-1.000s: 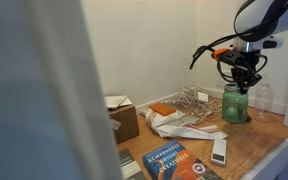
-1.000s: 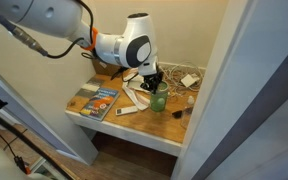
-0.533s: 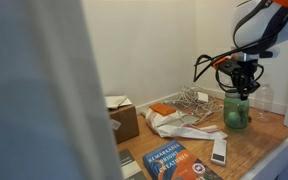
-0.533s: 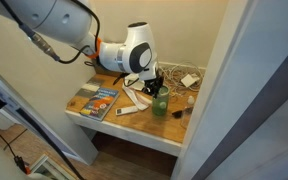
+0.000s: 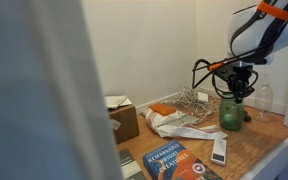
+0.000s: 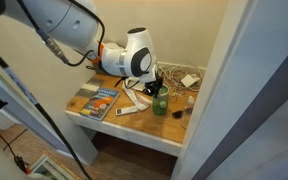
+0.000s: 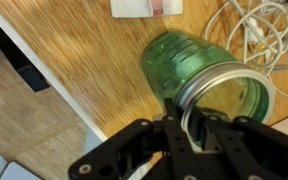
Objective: Bring the green jar closer to the sunglasses
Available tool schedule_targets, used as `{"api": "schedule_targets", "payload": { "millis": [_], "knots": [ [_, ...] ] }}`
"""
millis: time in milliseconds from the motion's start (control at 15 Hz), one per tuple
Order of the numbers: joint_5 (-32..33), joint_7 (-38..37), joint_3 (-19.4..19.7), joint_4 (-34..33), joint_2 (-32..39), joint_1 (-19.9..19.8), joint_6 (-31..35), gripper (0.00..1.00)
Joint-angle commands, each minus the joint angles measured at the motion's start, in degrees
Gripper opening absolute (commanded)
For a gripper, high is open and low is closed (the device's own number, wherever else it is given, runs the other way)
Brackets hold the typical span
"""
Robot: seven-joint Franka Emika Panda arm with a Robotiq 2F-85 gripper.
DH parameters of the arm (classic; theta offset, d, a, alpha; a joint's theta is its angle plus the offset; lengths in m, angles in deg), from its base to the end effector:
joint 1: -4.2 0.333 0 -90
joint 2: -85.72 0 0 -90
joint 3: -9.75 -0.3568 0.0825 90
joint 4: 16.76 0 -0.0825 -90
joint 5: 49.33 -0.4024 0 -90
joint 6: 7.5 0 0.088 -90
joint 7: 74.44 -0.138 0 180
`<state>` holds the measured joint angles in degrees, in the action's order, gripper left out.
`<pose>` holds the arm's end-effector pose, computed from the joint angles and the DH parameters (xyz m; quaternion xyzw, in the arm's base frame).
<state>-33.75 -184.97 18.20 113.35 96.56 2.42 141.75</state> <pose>0.5638 -0.1002 0.2846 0.5863 -0.8018 0.1157 0.0037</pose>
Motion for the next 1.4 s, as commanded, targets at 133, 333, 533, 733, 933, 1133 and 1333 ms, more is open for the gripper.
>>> {"api": "schedule_targets", "payload": {
  "millis": [133, 333, 533, 733, 933, 1133, 1333],
  "knots": [
    [0.8, -0.7, 0.9, -1.5, 0.9, 1.3, 1.9, 0.03],
    [0.6, -0.2, 0.8, -1.6, 1.0, 1.4, 1.9, 0.25],
    [0.6, 0.1, 0.8, -1.7, 0.5, 1.6, 2.1, 0.49],
    [1.0, 0.2, 0.9, -1.7, -0.2, 1.7, 2.7, 0.69],
    [-0.4, 4.1, 0.0, -0.4, -2.5, 1.3, 3.1, 0.92],
    [0.2, 13.5, -1.0, 0.9, -6.6, 1.0, -0.3, 1.0],
    [0.8, 23.4, -1.9, 0.7, -10.9, 0.7, -4.8, 1.0]
  ]
}}
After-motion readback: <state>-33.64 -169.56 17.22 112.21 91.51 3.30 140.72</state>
